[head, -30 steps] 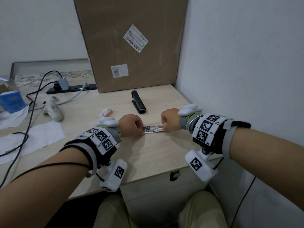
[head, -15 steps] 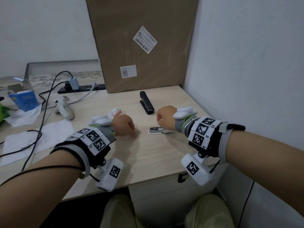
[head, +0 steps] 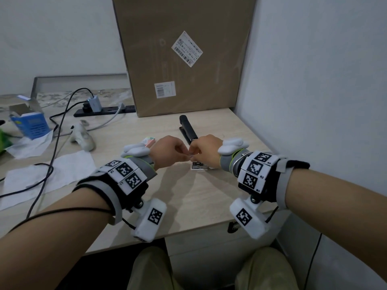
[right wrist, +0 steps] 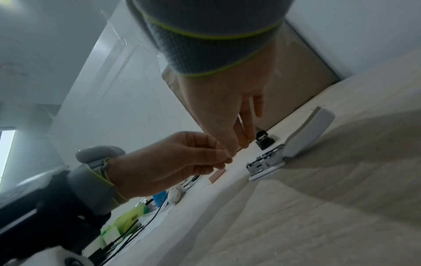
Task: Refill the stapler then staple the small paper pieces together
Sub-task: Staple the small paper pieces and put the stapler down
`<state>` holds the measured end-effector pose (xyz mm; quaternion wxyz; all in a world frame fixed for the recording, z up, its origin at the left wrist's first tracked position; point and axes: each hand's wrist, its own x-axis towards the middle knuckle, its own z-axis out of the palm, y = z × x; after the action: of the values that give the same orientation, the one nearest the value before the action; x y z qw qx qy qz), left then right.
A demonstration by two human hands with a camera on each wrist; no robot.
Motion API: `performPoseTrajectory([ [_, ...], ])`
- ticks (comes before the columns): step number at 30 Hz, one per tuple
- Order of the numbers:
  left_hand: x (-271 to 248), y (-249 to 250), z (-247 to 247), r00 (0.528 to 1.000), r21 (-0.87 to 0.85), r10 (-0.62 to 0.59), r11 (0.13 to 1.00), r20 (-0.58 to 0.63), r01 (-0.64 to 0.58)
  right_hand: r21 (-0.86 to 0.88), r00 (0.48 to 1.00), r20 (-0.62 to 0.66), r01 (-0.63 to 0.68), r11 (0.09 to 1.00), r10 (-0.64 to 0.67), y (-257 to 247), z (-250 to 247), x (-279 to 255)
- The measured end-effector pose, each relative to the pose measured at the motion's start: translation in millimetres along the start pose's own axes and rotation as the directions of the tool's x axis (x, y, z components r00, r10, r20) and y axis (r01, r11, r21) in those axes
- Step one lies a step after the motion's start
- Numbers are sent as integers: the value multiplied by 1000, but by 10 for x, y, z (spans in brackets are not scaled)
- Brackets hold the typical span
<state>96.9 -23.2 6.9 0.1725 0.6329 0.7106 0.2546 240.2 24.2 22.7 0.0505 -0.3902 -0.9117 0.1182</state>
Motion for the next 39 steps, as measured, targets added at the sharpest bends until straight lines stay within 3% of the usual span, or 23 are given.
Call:
performPoseTrajectory([
  [12, -3, 79, 23, 999, -26, 32, 999, -29, -33, 161, 996, -84, -13, 987, 27, 100, 15, -42],
  [23, 61, -6, 177, 988, 54, -35, 998, 148, 27, 110, 992, -65, -105, 988, 112, 273, 111, -83],
  [39, 90, 18, 273, 991, 13, -51, 999, 121, 49, 101, 993, -37, -104, 989, 108, 224, 131, -92],
])
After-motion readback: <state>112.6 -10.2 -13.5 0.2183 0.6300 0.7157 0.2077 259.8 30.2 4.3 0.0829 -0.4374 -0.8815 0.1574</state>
